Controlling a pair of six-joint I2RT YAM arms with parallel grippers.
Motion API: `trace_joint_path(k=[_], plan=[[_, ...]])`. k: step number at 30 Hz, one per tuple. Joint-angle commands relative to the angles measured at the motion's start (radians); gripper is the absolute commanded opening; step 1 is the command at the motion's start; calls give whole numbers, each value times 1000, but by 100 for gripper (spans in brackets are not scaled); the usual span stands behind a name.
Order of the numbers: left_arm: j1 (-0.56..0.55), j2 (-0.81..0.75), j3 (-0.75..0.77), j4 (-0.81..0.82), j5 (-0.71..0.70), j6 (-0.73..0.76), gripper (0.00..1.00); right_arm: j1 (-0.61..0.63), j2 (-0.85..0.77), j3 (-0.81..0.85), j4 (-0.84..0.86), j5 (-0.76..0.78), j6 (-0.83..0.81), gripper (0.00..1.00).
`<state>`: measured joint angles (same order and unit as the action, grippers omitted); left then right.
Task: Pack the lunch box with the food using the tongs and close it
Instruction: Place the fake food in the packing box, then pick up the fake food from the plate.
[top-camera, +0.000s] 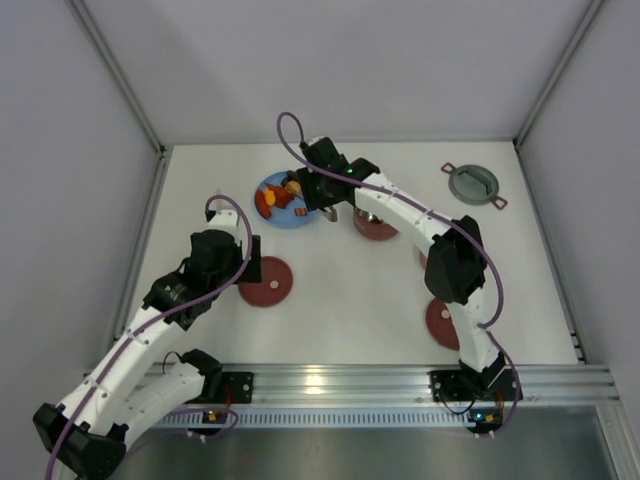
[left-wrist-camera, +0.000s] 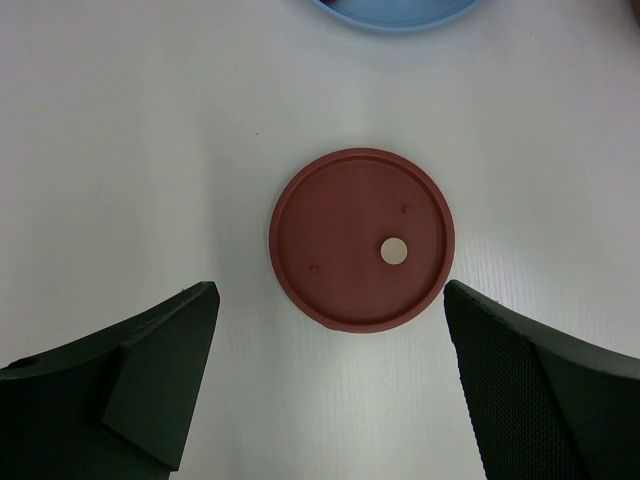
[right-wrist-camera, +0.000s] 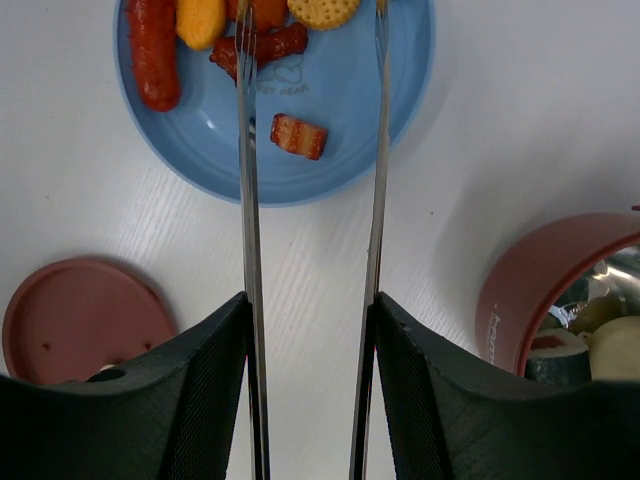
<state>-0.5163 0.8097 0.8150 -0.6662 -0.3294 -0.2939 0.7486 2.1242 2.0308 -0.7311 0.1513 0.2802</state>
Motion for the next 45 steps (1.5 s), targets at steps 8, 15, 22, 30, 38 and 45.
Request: trace_joint_path(k=[8,15,22,30,38,45], plan=[[-4,-1,-2,16,0,-8,99,9,63,68,110,-21,7,50],[-4,-1,-2,16,-2,-8,99,11,77,68,113,-36,17,50],[-4,-1,-2,16,0,-8,99,12,39,29,93,-25,17,49],[-4,0,-2,14,-3,-10,99,18,40,46,96,-22,11,49],[-4,0,-2,13,-2,-10,99,28,56,54,116,-70,28,49],[-2,-1,-2,14,-2,-8,99,41,26,25,137,-71,37,49]])
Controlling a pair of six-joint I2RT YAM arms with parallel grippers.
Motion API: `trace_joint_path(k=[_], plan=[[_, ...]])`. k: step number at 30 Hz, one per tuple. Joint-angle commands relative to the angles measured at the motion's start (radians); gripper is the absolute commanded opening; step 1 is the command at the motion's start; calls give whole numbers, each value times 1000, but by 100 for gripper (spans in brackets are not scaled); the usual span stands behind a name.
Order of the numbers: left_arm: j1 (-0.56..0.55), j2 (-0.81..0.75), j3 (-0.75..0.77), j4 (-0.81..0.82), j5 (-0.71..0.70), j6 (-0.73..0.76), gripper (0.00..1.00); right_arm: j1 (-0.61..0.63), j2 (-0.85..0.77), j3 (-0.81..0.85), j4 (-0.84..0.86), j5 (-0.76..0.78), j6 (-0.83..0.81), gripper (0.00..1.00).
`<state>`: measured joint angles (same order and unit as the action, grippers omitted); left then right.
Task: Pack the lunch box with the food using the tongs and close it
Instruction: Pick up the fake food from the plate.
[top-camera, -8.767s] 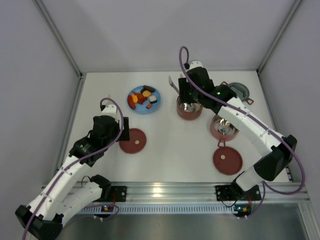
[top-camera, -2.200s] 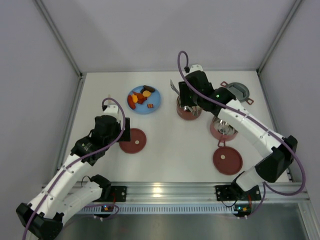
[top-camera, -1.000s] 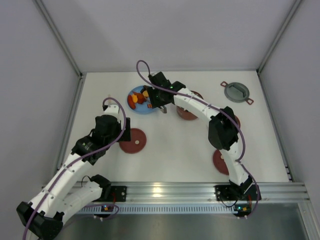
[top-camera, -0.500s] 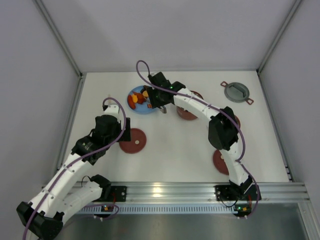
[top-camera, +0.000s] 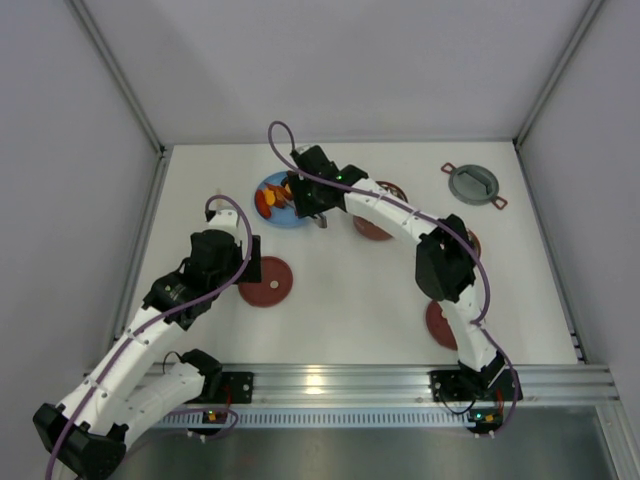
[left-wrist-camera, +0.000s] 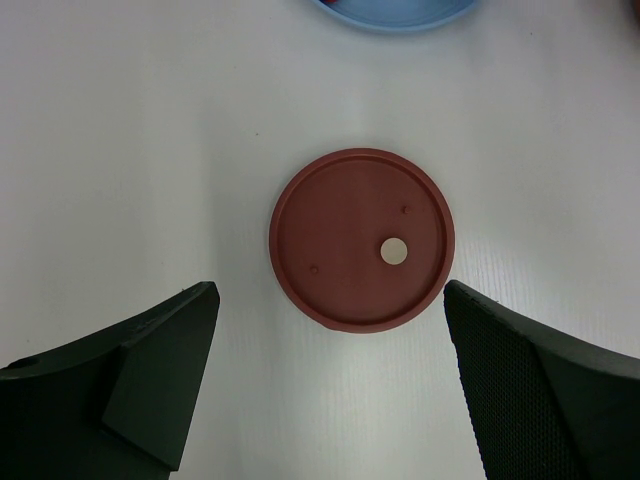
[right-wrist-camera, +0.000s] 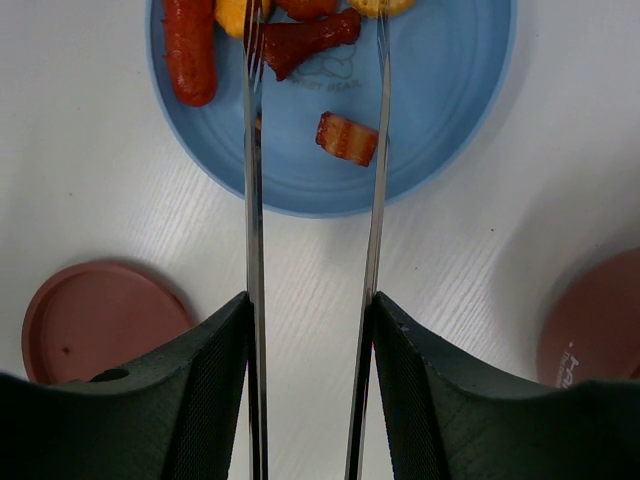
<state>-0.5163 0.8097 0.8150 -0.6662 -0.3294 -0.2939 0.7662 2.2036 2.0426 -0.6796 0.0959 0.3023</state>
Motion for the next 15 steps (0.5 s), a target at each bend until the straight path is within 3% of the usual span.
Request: trace_joint_path(k=[1,15], plan=[[-4,-1,-2,14,-2,-8,99,24,-58,11,87,-16,15,49],[-2,-1,-2,16,0,-8,99,33,16,79,18,24,67,49]])
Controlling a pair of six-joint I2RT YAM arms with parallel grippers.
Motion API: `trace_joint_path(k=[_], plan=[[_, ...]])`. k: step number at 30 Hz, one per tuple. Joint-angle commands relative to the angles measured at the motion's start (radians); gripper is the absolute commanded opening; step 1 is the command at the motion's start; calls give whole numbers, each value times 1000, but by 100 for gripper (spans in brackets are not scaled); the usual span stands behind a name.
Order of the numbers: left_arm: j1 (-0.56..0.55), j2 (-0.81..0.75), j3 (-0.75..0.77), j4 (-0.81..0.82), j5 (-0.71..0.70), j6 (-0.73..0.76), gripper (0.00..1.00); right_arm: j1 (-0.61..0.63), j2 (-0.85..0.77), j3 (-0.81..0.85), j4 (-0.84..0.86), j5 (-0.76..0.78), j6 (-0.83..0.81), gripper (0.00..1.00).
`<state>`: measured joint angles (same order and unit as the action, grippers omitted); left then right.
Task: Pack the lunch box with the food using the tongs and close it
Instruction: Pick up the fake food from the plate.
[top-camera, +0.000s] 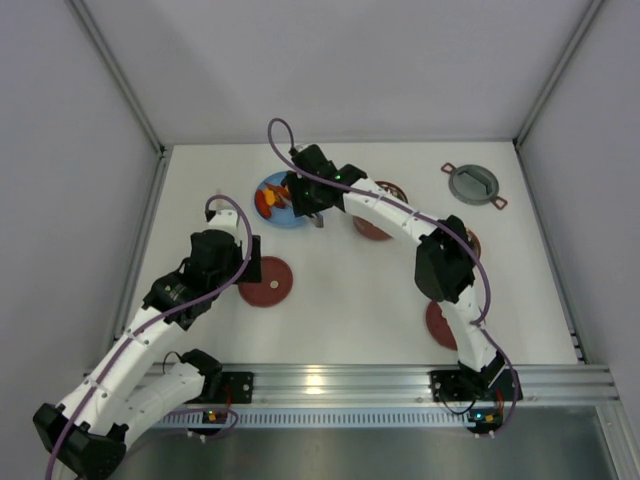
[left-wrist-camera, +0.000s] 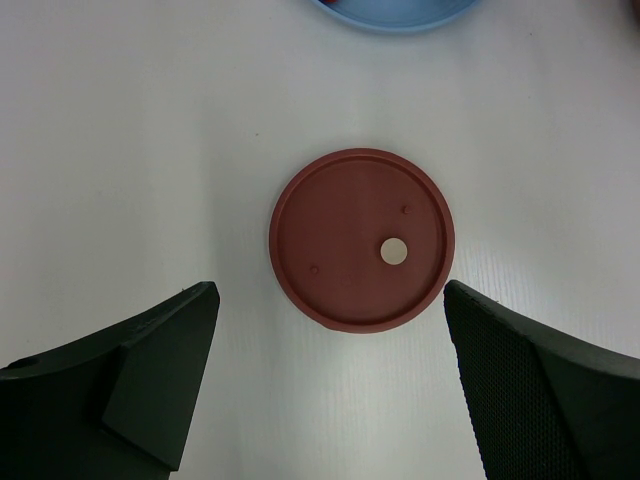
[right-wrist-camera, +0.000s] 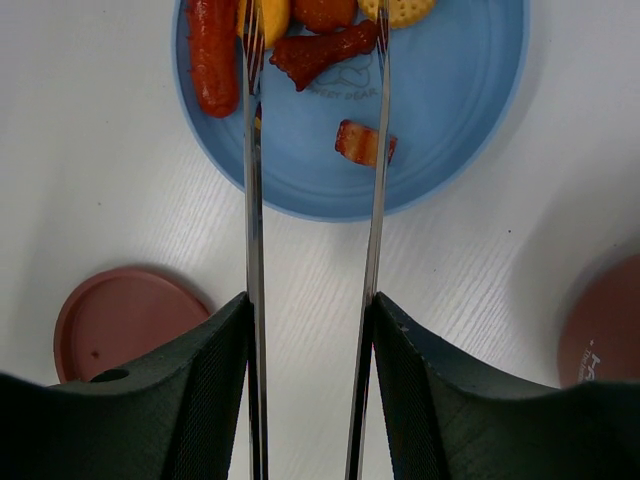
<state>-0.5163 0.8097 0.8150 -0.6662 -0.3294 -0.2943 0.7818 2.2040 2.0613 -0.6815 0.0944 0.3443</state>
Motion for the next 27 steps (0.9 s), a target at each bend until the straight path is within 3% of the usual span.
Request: trace_joint_path(k=[1,17,27], plan=[[-2,-1,-2,16,0,-8,99,17,26,65,13,25,27,49],[-2,2,0,16,1,-8,99,48,88,94,-52,86,21,49],[-4,0,-2,16,1,-8,99,53,-1,-3,-58,142,24,42]])
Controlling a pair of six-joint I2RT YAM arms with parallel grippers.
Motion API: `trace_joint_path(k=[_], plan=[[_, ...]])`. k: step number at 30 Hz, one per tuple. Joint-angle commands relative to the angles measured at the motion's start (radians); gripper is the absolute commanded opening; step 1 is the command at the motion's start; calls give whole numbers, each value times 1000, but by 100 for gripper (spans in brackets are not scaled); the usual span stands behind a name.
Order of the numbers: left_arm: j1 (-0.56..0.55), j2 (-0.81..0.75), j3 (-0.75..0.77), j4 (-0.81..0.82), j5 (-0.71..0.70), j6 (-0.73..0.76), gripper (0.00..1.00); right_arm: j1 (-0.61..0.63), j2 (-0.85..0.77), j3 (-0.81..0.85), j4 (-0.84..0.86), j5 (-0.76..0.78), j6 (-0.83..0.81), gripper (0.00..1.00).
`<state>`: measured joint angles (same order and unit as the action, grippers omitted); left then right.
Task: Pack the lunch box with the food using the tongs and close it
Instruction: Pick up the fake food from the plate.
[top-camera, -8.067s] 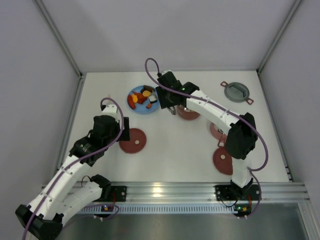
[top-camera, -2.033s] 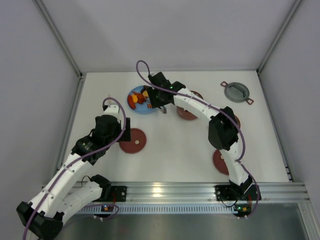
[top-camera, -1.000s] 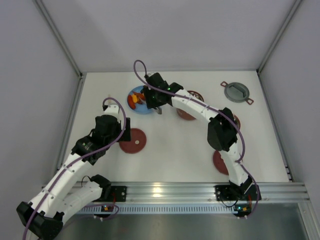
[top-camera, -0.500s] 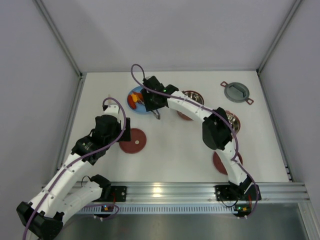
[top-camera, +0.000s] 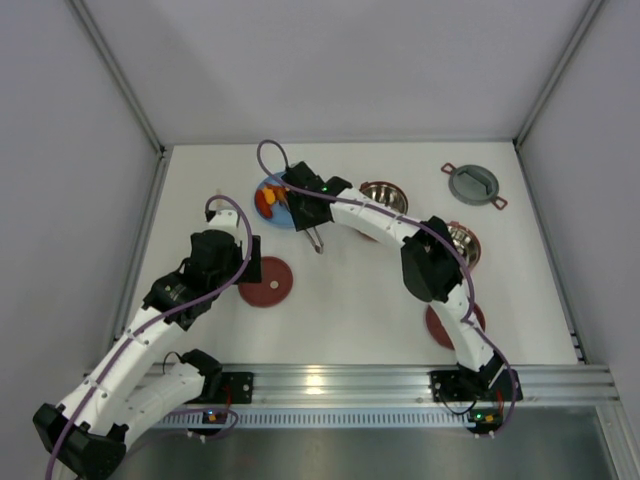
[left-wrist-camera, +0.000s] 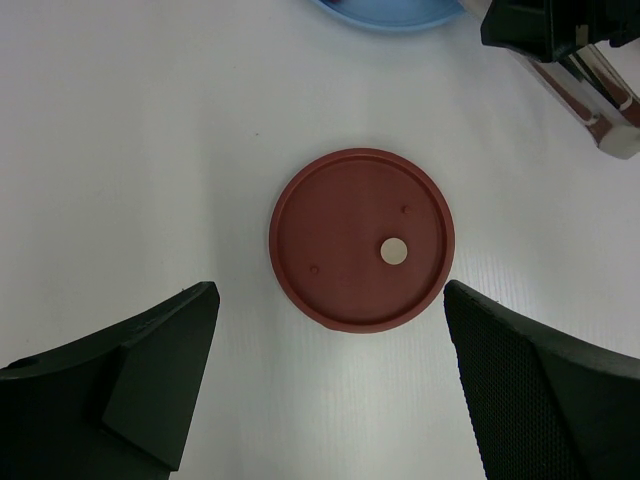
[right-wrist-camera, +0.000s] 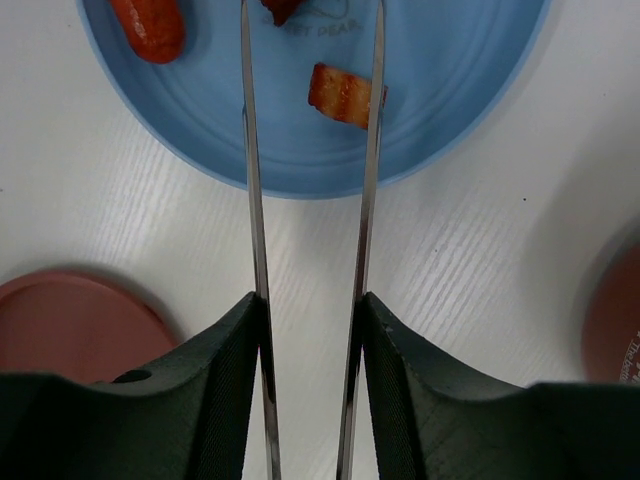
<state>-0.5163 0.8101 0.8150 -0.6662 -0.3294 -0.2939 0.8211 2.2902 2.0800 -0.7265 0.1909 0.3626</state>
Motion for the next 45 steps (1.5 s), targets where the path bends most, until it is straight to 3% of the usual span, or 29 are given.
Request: trace_joint_path(k=[1,6,15,45], plan=[[-4,0,-2,16,1,-8,99,13,-97,-31,-10,48,3,41],[-2,-2,-2,14,3,-8,99,12,-158,-92,-5,58,-7,36],[-2,-3,0,16,3,-8,99,12,-212,-117,-16,27,-24,38],[-2,-3,-2,16,3,-8,99,44,-114,77,-82,-53,-47,41]])
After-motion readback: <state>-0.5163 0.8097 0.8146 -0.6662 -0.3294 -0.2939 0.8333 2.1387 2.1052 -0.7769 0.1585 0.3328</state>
